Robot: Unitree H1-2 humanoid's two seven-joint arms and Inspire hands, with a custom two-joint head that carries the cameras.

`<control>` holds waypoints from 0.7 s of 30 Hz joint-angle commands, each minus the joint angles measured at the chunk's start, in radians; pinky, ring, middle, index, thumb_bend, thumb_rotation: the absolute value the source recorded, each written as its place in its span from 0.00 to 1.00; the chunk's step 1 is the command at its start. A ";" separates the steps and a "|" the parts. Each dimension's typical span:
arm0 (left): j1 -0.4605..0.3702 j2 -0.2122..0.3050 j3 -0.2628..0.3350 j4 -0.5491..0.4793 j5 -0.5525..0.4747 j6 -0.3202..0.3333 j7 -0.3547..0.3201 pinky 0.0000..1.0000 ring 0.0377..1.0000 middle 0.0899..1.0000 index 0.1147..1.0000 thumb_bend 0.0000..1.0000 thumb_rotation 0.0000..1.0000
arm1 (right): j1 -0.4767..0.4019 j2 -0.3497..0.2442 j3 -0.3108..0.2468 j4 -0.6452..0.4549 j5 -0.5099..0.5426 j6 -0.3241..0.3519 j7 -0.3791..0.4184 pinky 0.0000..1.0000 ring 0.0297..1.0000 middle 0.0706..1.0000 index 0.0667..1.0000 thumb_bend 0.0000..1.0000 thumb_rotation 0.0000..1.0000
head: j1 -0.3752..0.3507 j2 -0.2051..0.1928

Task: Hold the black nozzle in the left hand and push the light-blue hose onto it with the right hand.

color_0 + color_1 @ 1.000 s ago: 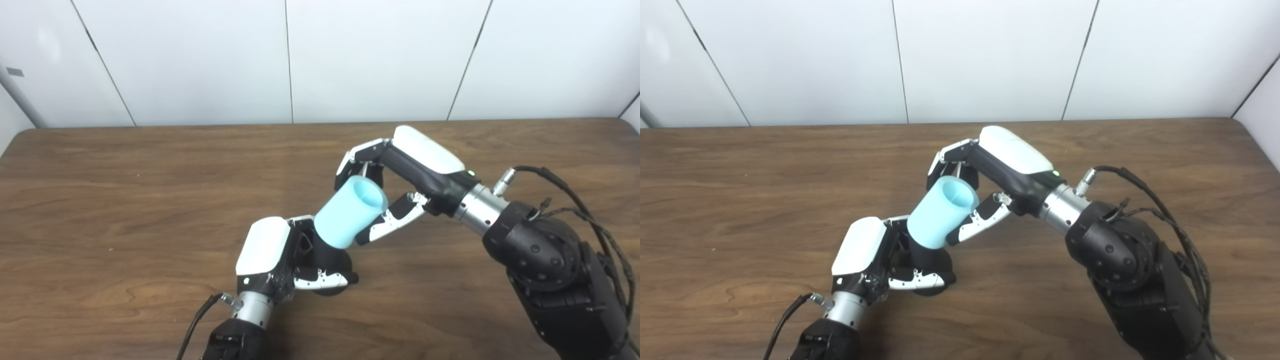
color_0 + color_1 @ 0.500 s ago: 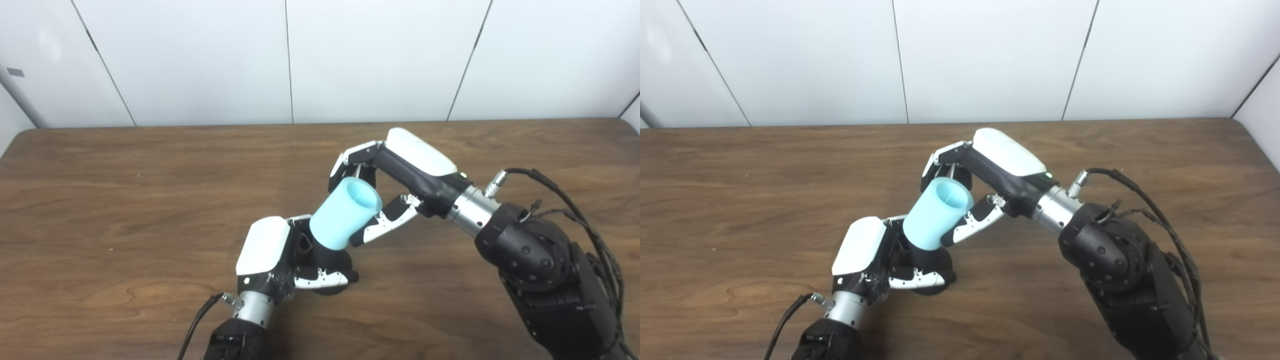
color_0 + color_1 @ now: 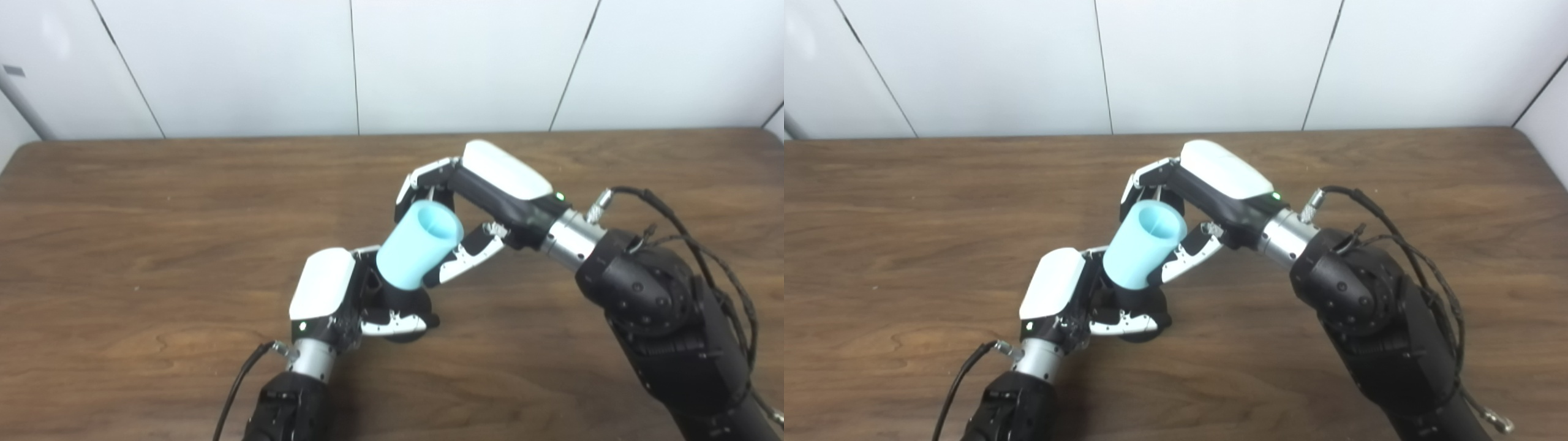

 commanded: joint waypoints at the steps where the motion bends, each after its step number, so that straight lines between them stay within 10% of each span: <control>1: 0.007 -0.011 -0.018 0.014 0.015 -0.008 -0.005 0.45 0.47 0.40 0.44 0.52 0.00 | -0.039 -0.004 0.000 -0.023 0.010 0.004 0.017 0.36 0.38 0.46 0.48 0.52 0.00 | 0.001 0.000; 21: 0.015 -0.020 -0.024 0.025 0.011 -0.001 0.012 0.44 0.48 0.41 0.44 0.52 0.00 | -0.129 -0.050 0.010 -0.073 -0.015 0.118 0.142 0.34 0.37 0.45 0.51 0.51 0.00 | 0.003 -0.002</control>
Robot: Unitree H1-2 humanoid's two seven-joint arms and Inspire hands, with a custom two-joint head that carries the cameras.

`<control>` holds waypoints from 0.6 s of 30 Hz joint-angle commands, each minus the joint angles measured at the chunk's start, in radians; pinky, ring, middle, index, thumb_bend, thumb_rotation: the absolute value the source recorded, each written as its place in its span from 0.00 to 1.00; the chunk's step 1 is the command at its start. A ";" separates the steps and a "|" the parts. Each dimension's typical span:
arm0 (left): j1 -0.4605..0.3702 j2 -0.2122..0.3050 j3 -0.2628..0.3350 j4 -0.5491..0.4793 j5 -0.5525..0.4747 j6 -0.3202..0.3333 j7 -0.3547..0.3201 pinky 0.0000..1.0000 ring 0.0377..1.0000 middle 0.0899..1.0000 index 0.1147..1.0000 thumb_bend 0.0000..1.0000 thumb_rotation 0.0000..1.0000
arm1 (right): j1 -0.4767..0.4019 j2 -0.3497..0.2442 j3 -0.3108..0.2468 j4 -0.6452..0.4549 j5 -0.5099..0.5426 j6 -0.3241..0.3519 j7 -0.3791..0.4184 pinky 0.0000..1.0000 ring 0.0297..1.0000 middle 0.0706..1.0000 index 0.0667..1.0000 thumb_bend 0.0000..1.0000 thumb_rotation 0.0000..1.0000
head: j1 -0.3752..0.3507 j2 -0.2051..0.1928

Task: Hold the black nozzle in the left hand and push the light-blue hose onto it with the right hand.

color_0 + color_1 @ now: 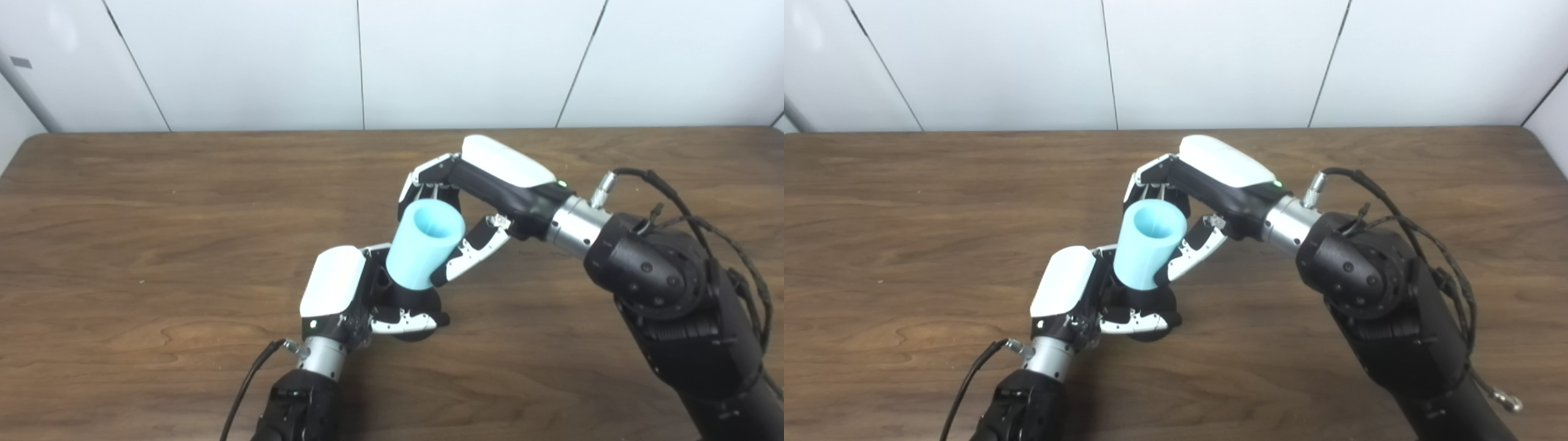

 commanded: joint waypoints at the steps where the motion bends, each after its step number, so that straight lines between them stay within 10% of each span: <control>1: 0.013 -0.004 -0.007 0.012 0.010 0.000 -0.010 0.45 0.48 0.42 0.44 0.52 0.00 | -0.055 -0.024 -0.009 -0.038 -0.004 -0.002 0.009 0.33 0.36 0.46 0.50 0.51 0.00 | 0.001 0.001; 18: 0.012 -0.015 -0.008 0.021 0.010 0.006 -0.005 0.45 0.48 0.40 0.44 0.52 0.00 | -0.176 -0.044 0.015 -0.055 -0.039 0.079 0.168 0.37 0.37 0.46 0.50 0.51 0.00 | 0.002 0.002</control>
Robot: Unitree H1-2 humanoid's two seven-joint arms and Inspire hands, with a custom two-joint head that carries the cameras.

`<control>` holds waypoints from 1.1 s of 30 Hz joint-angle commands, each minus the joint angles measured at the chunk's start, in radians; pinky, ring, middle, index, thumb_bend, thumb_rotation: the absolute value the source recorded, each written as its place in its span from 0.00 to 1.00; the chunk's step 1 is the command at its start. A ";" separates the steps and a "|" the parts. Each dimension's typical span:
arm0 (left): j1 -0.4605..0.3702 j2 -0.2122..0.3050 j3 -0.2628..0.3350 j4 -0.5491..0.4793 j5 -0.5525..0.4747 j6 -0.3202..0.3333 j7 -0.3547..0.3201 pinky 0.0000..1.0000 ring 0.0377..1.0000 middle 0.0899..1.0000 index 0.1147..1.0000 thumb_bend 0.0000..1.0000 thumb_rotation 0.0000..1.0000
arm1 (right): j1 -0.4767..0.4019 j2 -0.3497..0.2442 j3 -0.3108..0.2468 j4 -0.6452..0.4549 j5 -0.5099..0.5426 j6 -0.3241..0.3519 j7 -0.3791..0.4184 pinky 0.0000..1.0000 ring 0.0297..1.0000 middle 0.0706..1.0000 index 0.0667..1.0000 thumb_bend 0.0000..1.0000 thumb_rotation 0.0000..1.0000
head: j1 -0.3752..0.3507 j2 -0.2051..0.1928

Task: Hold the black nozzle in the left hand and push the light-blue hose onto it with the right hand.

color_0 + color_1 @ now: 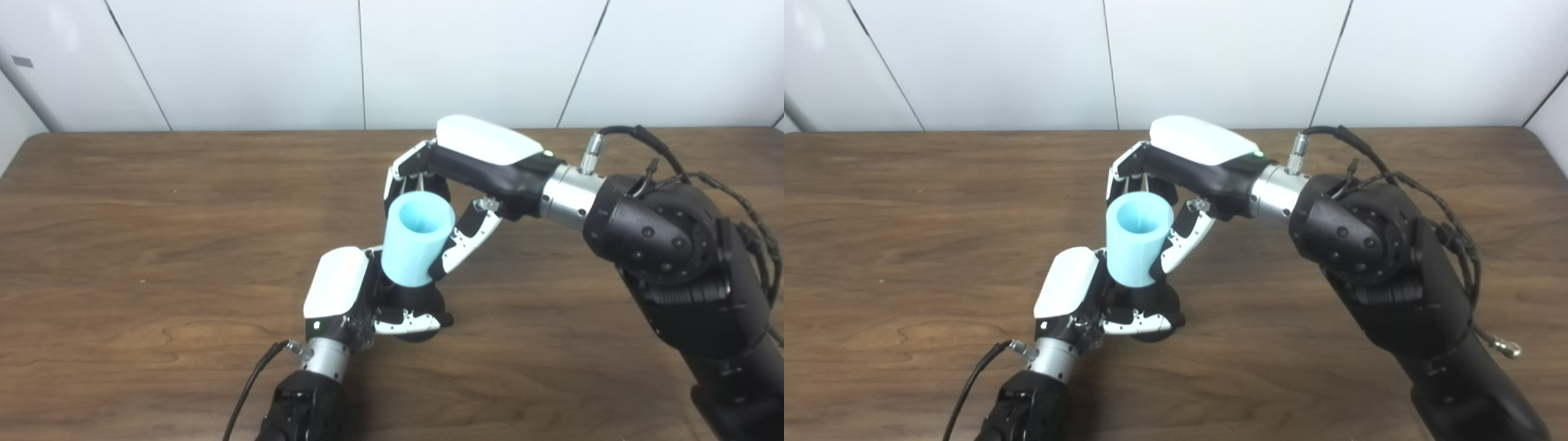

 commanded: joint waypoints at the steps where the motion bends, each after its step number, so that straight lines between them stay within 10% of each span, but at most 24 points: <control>1: 0.010 -0.005 -0.009 0.008 0.014 0.008 -0.018 0.45 0.48 0.40 0.44 0.52 0.00 | -0.033 -0.021 -0.021 -0.019 -0.016 0.003 -0.003 0.37 0.37 0.46 0.50 0.51 0.00 | 0.001 0.001; 33: 0.010 -0.007 -0.005 -0.006 0.018 0.005 -0.025 0.46 0.49 0.43 0.43 0.52 0.00 | 0.032 -0.021 0.012 0.023 -0.039 -0.020 -0.052 0.39 0.39 0.47 0.47 0.52 0.00 | -0.001 0.021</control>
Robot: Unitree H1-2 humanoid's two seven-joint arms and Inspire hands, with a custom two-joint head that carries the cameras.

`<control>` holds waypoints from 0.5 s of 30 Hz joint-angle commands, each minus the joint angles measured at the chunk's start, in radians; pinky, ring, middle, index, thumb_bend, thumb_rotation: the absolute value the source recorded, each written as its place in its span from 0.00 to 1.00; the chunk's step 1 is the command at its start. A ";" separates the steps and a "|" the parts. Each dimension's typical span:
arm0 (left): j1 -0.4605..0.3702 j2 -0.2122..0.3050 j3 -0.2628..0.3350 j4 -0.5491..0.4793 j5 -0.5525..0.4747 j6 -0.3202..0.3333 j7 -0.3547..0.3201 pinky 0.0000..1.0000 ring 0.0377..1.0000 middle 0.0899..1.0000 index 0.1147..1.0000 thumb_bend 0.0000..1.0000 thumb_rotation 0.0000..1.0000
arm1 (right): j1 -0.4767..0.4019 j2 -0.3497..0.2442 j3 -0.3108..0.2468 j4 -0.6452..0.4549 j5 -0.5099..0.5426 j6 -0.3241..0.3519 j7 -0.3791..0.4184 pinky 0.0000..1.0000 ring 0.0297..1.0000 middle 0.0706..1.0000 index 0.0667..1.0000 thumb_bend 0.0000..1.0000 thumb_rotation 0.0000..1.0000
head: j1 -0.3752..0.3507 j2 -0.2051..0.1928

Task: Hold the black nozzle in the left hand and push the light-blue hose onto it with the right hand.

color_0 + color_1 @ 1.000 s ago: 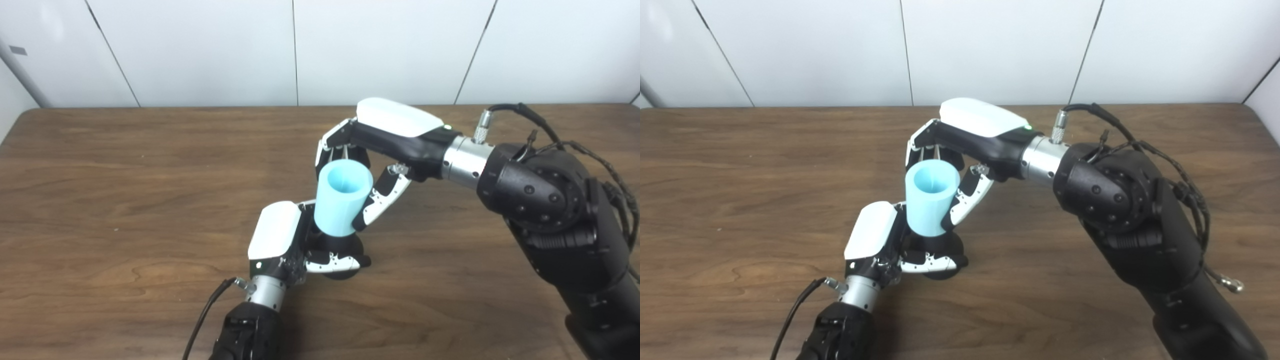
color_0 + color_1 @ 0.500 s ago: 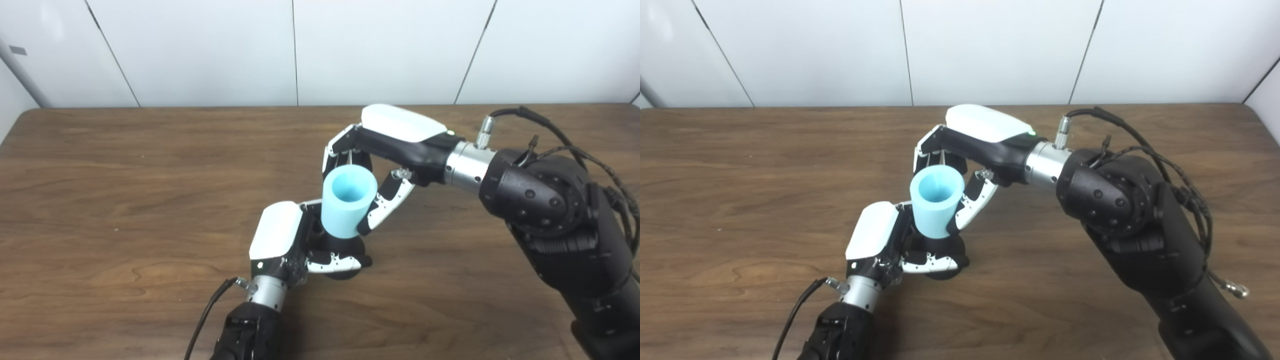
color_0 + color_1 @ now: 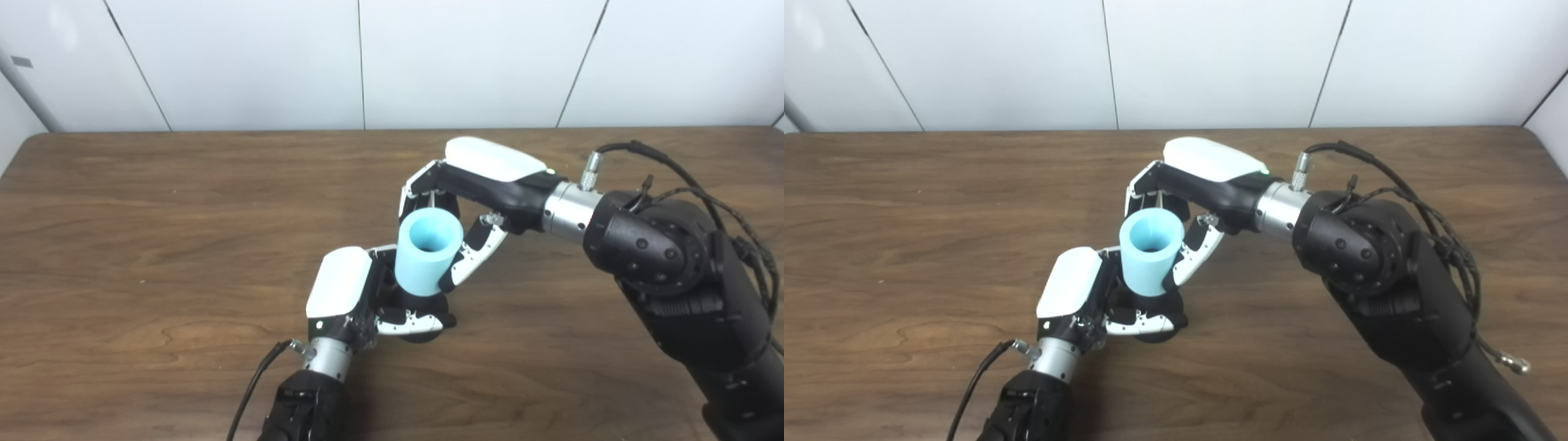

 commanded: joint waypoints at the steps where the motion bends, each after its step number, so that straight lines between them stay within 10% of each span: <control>1: 0.012 -0.001 -0.004 -0.007 0.006 0.004 -0.016 0.46 0.49 0.43 0.43 0.52 0.00 | -0.019 -0.005 -0.007 0.001 -0.012 -0.017 -0.027 0.39 0.39 0.46 0.47 0.52 0.00 | 0.000 0.001; 15: 0.015 -0.006 -0.006 -0.008 0.014 0.005 -0.015 0.45 0.48 0.41 0.44 0.52 0.00 | -0.022 0.004 -0.011 0.031 0.005 -0.026 -0.036 0.37 0.38 0.47 0.48 0.52 0.00 | 0.002 0.004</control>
